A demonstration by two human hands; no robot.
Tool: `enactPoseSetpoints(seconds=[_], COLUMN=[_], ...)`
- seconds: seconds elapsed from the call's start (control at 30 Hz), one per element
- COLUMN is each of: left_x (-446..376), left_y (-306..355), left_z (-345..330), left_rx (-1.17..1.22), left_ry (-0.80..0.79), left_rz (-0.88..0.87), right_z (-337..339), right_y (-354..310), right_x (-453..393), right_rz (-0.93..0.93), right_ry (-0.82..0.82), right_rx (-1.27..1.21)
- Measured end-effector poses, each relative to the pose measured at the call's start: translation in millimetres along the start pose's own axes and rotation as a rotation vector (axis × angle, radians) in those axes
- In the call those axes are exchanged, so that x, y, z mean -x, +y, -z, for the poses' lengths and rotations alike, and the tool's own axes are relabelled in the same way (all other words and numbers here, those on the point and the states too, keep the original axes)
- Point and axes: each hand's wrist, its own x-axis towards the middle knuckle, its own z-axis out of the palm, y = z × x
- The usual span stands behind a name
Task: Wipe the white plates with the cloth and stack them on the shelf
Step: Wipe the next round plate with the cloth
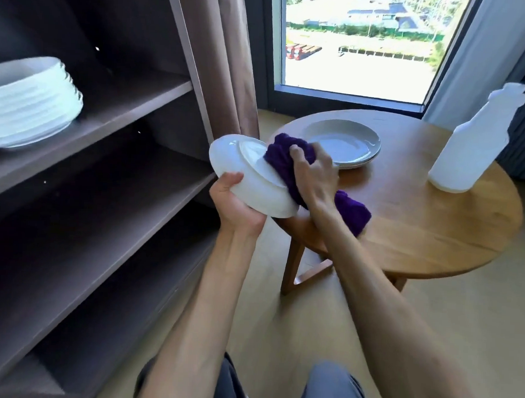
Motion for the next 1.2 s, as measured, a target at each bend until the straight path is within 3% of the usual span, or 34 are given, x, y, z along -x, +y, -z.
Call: enactPoseSetpoints(seconds=[0.2,0.3,0.43,0.57,0.73,0.83,1.03,1.2], left_x=[-27.4,-30.1,-27.4,-37.9,-43.4,-41.8,-38.3,-33.8], left_y=[4.5,-5.4,-17.7,-25.9,-22.4,-23.1,-20.1,-20.3], left_z=[-10.5,-25.2,-38.6,-33.4,-27.8,-22.5,-15.3,-15.1], left_rx=[0.049,0.000,0.123,0.066,0.022,0.001,0.073,0.120], left_ry=[0.080,0.129,0.105,0.076,-0.029,-0.014,-0.165,-0.170], left_rz=[0.058,0.008,0.025,-0.046,0.012,0.070,0.073,0.124], right_z=[-25.0,-22.1,-16.5,-7.5,2.6,3.2,6.1,14.3], right_y=[-17.7,-26.8,-35.3,-46.0,-64.6,-64.1,-63.8,-57.4], right_x=[20.0,20.7,9.6,-25.0,-60.8,-77.6,-105.1,-108.2], right_rz=[0.300,0.488,0.635,0.530,0.372,0.355,0.208,0.109], right_ry=[0.159,0.183,0.107,-0.016,-0.142,-0.216,-0.163,-0.134], right_rx=[-0.225,-0.191,-0.050,-0.012,-0.052,0.066,0.162,0.177])
